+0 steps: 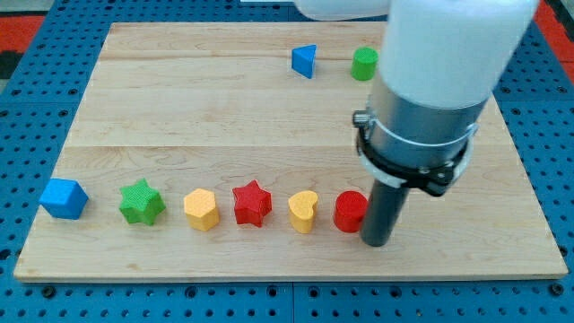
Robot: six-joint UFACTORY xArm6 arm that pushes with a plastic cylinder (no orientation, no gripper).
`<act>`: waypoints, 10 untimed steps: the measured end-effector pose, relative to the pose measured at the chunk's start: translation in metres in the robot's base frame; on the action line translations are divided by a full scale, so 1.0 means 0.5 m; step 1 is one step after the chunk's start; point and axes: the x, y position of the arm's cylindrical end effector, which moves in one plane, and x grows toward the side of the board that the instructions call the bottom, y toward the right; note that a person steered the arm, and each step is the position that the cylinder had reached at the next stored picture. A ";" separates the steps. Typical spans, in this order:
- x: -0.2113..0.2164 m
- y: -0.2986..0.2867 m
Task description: Push the red circle towards top center
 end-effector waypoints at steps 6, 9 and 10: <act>-0.307 -0.220; -0.287 -0.302; -0.337 -0.302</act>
